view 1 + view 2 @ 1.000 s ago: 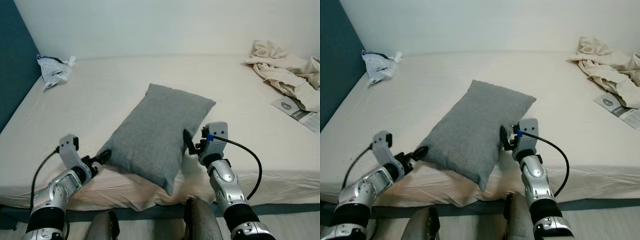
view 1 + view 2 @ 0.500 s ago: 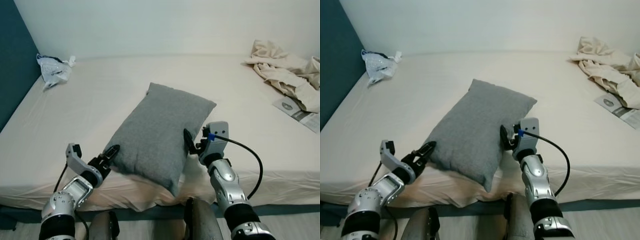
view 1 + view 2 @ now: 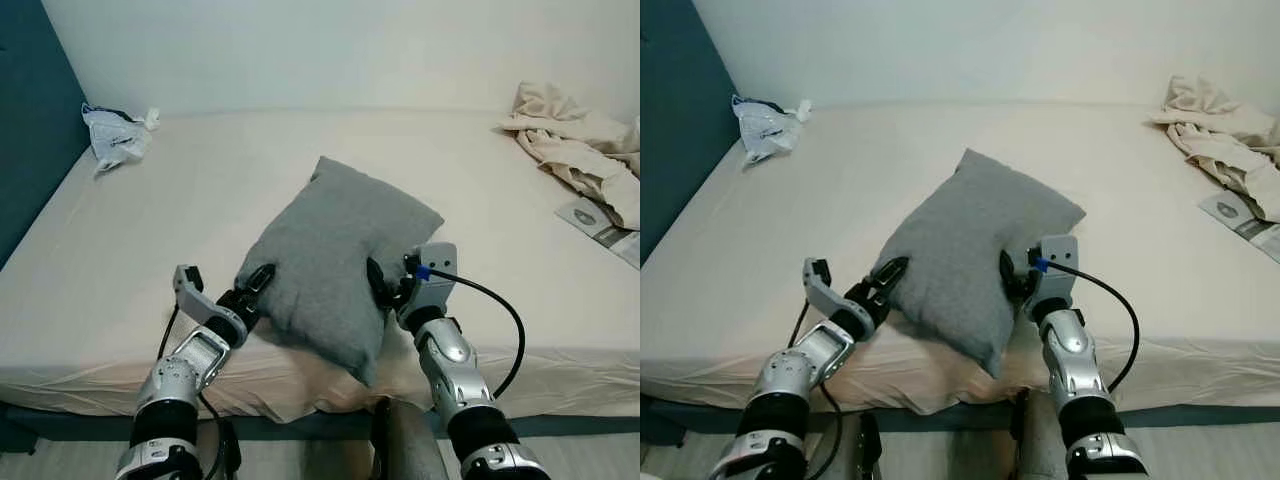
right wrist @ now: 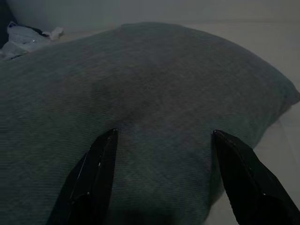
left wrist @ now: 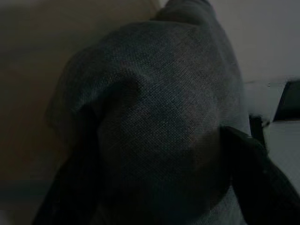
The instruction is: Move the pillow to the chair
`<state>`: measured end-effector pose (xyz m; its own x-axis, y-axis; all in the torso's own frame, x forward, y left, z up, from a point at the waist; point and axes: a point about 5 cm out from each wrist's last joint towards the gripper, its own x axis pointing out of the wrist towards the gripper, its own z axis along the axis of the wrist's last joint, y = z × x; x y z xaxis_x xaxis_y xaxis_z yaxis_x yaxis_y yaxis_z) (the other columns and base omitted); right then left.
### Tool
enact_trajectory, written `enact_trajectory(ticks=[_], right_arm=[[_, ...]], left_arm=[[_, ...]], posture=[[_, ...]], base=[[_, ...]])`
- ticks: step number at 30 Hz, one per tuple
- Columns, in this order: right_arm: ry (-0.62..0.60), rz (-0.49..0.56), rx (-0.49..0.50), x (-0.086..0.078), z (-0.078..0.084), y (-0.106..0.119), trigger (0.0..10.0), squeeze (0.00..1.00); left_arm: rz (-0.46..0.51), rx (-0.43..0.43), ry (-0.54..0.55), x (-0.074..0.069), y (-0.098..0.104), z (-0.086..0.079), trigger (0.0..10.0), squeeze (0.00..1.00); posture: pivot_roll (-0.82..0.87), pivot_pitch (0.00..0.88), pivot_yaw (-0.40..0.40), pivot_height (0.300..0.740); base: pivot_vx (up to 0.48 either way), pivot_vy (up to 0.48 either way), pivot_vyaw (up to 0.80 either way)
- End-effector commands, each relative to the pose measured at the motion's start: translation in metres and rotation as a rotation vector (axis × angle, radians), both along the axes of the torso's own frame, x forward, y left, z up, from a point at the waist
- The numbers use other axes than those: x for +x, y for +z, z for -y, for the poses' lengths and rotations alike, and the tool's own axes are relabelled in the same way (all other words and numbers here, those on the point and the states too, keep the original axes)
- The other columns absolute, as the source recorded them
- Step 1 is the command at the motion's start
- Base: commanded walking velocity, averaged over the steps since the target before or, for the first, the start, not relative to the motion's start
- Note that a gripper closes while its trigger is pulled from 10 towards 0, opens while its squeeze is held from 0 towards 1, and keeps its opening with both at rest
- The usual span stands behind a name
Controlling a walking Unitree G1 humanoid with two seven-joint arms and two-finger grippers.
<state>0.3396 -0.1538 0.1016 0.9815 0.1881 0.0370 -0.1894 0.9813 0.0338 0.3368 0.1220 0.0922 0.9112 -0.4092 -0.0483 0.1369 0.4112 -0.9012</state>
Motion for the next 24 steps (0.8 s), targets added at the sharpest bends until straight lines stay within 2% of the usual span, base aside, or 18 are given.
enact_trajectory(ticks=[1,2,3,4,6,8,11,13,14,15,16,19,22,23,24], right_arm=[[0.027,-0.027,0.015,-0.002,-0.006,-0.004,10.0,0.0],[0.028,-0.035,0.023,-0.002,-0.005,-0.005,10.0,0.0],[0.029,-0.037,0.025,-0.002,-0.005,-0.005,10.0,0.0],[0.029,-0.037,0.025,-0.002,-0.005,-0.005,10.0,0.0],[0.024,-0.044,0.031,-0.003,-0.003,-0.006,10.0,0.0],[0.013,-0.043,0.036,-0.003,0.0,-0.006,10.0,0.0],[-0.041,-0.053,0.093,-0.004,0.011,-0.006,10.0,0.0],[-0.043,-0.109,0.189,-0.008,0.02,-0.011,10.0,0.0],[-0.043,-0.109,0.189,-0.008,0.02,-0.011,10.0,0.0],[-0.035,-0.151,0.26,-0.011,0.026,-0.016,10.0,0.0],[-0.035,-0.151,0.26,-0.011,0.026,-0.016,10.0,0.0],[-0.099,-0.31,0.441,-0.022,0.056,-0.04,10.0,0.0],[-0.103,-0.352,0.473,-0.026,0.06,-0.047,10.0,0.0],[-0.086,-0.386,0.518,-0.028,0.059,-0.051,10.0,0.0],[-0.042,-0.412,0.554,-0.028,0.05,-0.054,10.0,0.0]], left_arm=[[0.083,0.02,-0.126,0.005,0.017,0.029,0.0,0.0],[0.089,0.101,-0.142,0.004,0.015,0.028,0.0,0.0],[0.089,0.137,-0.146,0.004,0.013,0.028,0.0,0.0],[0.089,0.137,-0.146,0.004,0.013,0.028,0.0,0.0],[0.091,0.209,-0.136,0.003,0.01,0.022,0.0,0.0],[0.087,0.219,-0.13,0.003,0.008,0.018,0.0,0.0],[0.078,0.236,-0.095,0.002,0.006,0.005,0.0,0.0],[0.076,0.256,-0.086,0.001,0.005,-0.003,0.0,0.0],[0.076,0.256,-0.086,0.001,0.005,-0.003,0.0,0.0],[0.07,0.264,-0.087,0.001,0.004,-0.005,0.0,0.0],[0.07,0.264,-0.087,0.001,0.004,-0.005,0.0,0.0],[0.055,0.274,-0.113,0.001,0.003,-0.012,0.0,0.0],[0.049,0.273,-0.141,0.0,0.003,-0.013,0.0,0.0],[0.044,0.272,-0.171,-0.001,0.002,-0.012,0.0,0.0],[0.04,0.274,-0.218,-0.003,0.001,-0.009,0.0,0.0]], posture=[[-0.08,0.11,-0.025,0.553],[-0.08,0.109,-0.021,0.553],[-0.08,0.109,-0.021,0.553],[-0.08,0.109,-0.021,0.553],[-0.07,0.107,-0.019,0.553],[-0.07,0.106,-0.018,0.553],[-0.07,0.104,-0.019,0.553],[-0.07,0.105,-0.019,0.553],[-0.07,0.105,-0.019,0.553],[-0.07,0.105,-0.019,0.553],[-0.07,0.105,-0.019,0.553],[-0.06,0.11,-0.015,0.553],[-0.06,0.11,-0.007,0.553],[-0.06,0.11,-0.001,0.553],[-0.06,0.112,0.002,0.553]], base=[[0.0,0.0,0.0],[0.0,0.0,0.0],[0.0,0.0,0.0],[0.0,0.0,0.0],[0.0,0.0,0.0],[0.0,0.0,0.0],[0.0,0.0,0.0],[0.0,0.0,0.0],[0.0,0.0,0.0],[0.0,0.0,0.0],[0.0,0.0,0.0],[0.0,0.0,0.0],[0.0,0.0,0.0],[0.0,0.0,0.0],[0.0,0.0,0.0]])
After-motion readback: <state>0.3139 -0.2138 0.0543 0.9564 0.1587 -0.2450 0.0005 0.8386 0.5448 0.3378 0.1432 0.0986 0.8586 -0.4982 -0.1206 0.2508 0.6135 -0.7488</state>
